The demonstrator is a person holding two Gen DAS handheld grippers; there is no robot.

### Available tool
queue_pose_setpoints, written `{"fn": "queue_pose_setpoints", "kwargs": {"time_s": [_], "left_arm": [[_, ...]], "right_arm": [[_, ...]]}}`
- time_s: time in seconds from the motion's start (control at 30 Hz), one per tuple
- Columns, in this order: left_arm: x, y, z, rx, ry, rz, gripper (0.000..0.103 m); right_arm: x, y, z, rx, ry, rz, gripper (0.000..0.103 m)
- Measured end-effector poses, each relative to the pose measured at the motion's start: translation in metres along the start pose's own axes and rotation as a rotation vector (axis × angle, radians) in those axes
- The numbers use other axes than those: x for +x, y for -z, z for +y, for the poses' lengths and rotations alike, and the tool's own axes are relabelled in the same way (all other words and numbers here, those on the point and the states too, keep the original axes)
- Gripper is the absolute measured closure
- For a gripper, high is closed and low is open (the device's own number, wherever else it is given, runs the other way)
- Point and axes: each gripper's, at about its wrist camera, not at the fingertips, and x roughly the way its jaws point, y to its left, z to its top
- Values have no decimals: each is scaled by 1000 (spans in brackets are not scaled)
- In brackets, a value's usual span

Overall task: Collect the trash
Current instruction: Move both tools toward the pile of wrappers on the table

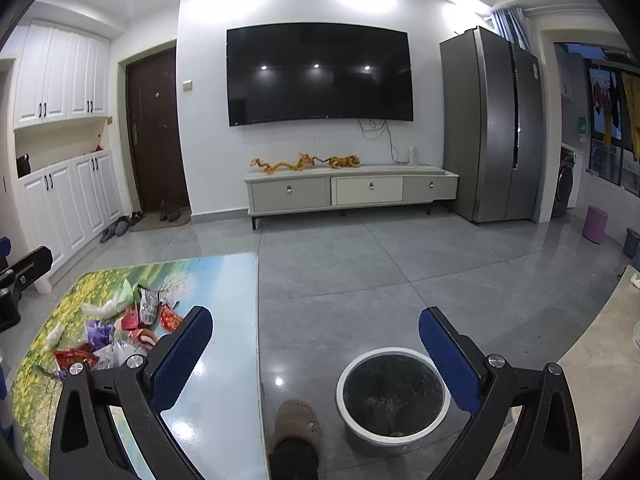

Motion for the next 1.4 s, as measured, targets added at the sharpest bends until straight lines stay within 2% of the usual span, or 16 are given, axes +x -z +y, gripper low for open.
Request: {"fn": "queue_pose_setpoints", "kwargs": {"time_s": [0.23,0.63,0.97,1.13,1.3,1.4], "left_arm": [[0,-4,30,-33,-25,-13,0],[19,6,87,-101,-115,31,0],[42,24,160,-161,-209,67,0],[61,45,194,-200,-217,129,0],[78,65,202,-198,-191,178,0],[94,78,198,-170,-132,224,0]], "right_arm": [[-2,-6,-4,8,-4,10,0],[10,-8,14,-5,-57,30,0],[40,-19,47,-59,-133,77,0],[72,-20,78,-110,-228,130,0],[115,-14,109,-158,-316,209,11],[145,-8,125,-192,-353,260,17]]}}
